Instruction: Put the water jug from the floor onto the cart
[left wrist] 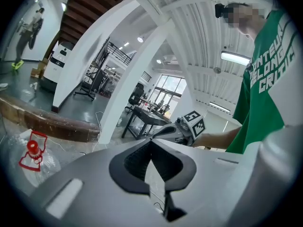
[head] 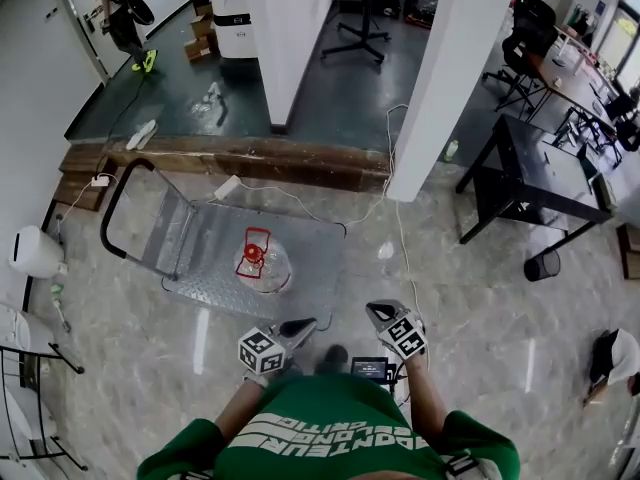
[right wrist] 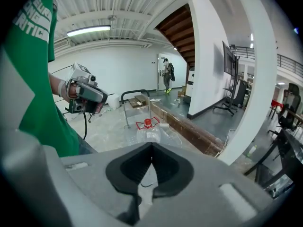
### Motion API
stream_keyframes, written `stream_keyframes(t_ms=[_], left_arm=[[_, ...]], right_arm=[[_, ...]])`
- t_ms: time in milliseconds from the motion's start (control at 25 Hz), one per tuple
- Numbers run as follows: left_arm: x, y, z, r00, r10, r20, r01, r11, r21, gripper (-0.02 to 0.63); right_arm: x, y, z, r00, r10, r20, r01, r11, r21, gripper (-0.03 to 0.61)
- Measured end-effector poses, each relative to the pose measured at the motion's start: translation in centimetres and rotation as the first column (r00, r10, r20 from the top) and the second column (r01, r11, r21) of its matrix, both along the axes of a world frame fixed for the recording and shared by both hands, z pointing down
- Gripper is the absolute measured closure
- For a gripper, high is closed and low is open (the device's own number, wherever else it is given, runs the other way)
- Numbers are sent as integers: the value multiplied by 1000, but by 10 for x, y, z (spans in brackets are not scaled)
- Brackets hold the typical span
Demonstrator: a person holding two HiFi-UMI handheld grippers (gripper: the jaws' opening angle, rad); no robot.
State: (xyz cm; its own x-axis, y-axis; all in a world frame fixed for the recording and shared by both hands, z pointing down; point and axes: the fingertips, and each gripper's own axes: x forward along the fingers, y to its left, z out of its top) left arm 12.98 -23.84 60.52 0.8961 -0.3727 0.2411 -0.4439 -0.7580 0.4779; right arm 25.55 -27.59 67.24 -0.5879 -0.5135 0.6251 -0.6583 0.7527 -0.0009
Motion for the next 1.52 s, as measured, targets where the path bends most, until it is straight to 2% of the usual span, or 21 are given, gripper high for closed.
stream_keyframes(t_ms=[200,400,560,720,920,1040,1200,1520], left_arm=[[-11,22,-4,1000,-4,-5,4,1000,16,604],[-46,46,-17,1000,-13,-25,14,998,53,604],[-98,83,-20,999,-34,-43,37,997,70,604],[-159,133,-3,996,-72,-52,74,996,49,604],[-215,198,18,995,-81,-63,81,997,1,604],[-229,234,24,996,-60,-69,59,998,-16,604],[-235,267,25,997,-37,-70,37,999,-2,604],[-215,306,4,997,-23,-78,27,998,53,604]], right_arm=[[-14,29,-5,1000,9,8,-9,1000,5,586],[-40,57,-19,999,34,-12,-33,999,27,586],[-95,85,-33,1000,14,-11,-13,998,66,586],[-166,137,-33,998,-51,-32,54,995,78,586],[-229,232,-9,984,-142,-107,145,989,23,586],[-240,283,5,986,-122,-115,120,993,-22,586],[-238,324,10,993,-66,-98,63,997,-39,586],[-221,349,-20,994,-42,-103,49,997,67,586]])
